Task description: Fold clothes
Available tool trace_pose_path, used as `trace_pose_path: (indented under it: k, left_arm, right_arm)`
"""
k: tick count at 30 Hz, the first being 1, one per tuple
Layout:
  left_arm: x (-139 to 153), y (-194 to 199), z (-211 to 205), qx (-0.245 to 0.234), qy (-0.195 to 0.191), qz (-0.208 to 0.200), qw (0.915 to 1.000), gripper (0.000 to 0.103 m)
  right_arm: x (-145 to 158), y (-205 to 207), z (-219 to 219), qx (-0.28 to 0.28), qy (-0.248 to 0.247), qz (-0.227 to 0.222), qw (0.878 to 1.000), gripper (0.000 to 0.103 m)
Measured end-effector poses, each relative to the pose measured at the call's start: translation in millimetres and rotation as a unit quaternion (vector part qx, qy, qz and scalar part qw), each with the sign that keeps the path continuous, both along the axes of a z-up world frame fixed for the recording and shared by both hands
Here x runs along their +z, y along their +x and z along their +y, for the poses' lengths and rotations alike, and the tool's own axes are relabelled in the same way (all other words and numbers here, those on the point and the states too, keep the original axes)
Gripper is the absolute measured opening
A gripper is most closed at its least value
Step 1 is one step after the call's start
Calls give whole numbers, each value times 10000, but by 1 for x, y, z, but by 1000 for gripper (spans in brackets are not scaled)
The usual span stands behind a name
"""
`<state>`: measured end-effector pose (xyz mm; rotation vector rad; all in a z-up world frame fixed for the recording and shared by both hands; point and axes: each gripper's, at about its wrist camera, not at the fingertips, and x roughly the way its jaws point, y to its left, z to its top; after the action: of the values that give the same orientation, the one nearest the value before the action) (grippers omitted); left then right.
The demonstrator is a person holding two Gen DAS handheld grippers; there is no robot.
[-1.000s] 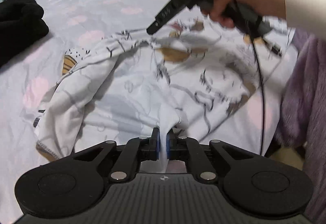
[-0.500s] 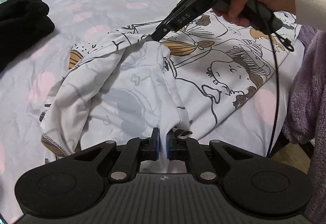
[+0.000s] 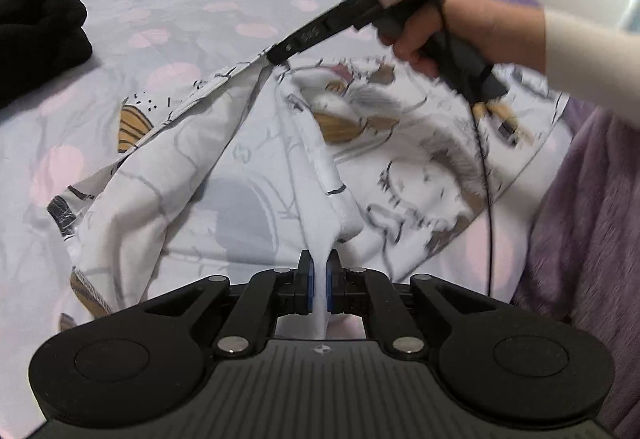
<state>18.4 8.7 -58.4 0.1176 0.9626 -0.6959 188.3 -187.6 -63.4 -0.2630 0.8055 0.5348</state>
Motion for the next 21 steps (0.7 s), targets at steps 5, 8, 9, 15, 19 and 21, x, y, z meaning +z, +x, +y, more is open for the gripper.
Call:
trace_pose_path:
  k: [5, 8, 9, 15, 19, 21]
  left_arm:
    - [-8, 4, -9, -94, -117, 189, 9997, 4]
    - [-13, -3, -14, -223, -48, 292, 9993, 13]
    - [-12, -6, -14, -271, -17, 255, 9993, 18]
    - [-3, -29, -10, -414, 286, -94, 9987, 21]
    - [1, -49, -13, -597, 690, -589, 9941, 21]
    - [3, -59, -15, -753, 804, -841, 9904, 21]
  right_arm:
    - [-11, 8, 9, -20, -233, 72, 9997, 2]
    - [-15, 7, 7, -16, -327, 172, 9993, 5]
    - [-13, 5, 6, -35, -334, 170, 9993, 7]
    - [1, -16, -4, -80, -360, 14, 9993, 14]
    - [7, -38, -8, -2, -370, -51, 9993, 15]
    - [9, -51, -12, 29, -366, -40, 9993, 15]
